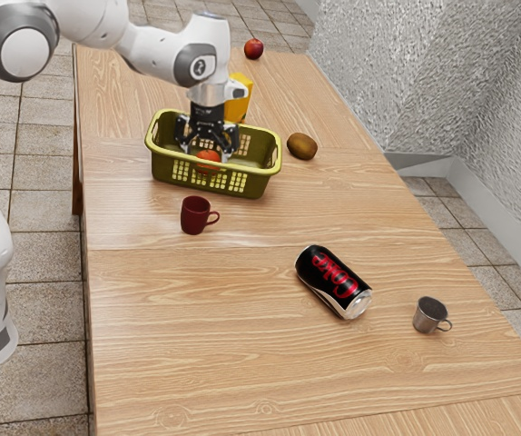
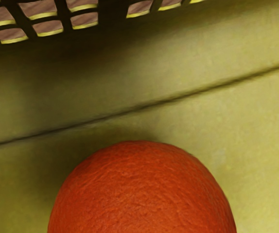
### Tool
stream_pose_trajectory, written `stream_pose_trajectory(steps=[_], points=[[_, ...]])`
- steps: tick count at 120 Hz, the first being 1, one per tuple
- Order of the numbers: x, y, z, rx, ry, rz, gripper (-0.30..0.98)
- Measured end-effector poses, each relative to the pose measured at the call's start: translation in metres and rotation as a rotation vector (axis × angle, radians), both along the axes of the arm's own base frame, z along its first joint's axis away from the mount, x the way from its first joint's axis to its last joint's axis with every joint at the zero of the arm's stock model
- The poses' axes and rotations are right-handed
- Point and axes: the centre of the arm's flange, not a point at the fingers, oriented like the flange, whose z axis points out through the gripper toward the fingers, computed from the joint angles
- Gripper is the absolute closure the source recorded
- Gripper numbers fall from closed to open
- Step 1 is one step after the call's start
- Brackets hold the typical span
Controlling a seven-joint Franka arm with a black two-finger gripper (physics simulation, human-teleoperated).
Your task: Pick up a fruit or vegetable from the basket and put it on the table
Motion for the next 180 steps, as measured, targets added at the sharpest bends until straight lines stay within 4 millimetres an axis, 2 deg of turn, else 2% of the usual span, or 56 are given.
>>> stream_pose_trajectory(steps=[40,58,76,80,88,96,103,110,117,121,126,132,141,148,157,165,180], points=[[0.003,0.004,-0.014,-0.018,0.001,0.017,0.01],[0.004,0.003,-0.013,-0.023,-0.004,0.032,0.26],[0.005,0.002,-0.010,-0.023,-0.007,0.055,0.30],[0.005,0.001,-0.004,-0.020,-0.016,0.060,0.31],[0.002,-0.002,0.019,-0.006,-0.055,0.067,0.34],[-0.002,-0.005,0.047,0.013,-0.101,0.076,0.36],[-0.001,-0.004,0.080,0.036,-0.153,0.082,0.37],[0.013,-0.015,0.124,0.066,-0.220,0.058,0.37],[0.033,-0.040,0.171,0.092,-0.294,0.009,0.36],[0.047,-0.052,0.187,0.102,-0.317,-0.014,0.35],[0.076,-0.057,0.199,0.117,-0.336,-0.033,0.35],[0.108,-0.063,0.200,0.126,-0.341,-0.051,0.35],[0.149,-0.072,0.188,0.124,-0.334,-0.075,0.37],[0.170,-0.080,0.178,0.117,-0.327,-0.091,0.37],[0.178,-0.083,0.172,0.107,-0.321,-0.093,0.37],[0.178,-0.081,0.172,0.092,-0.323,-0.082,0.21],[0.170,-0.078,0.176,0.071,-0.331,-0.064,0.09]])
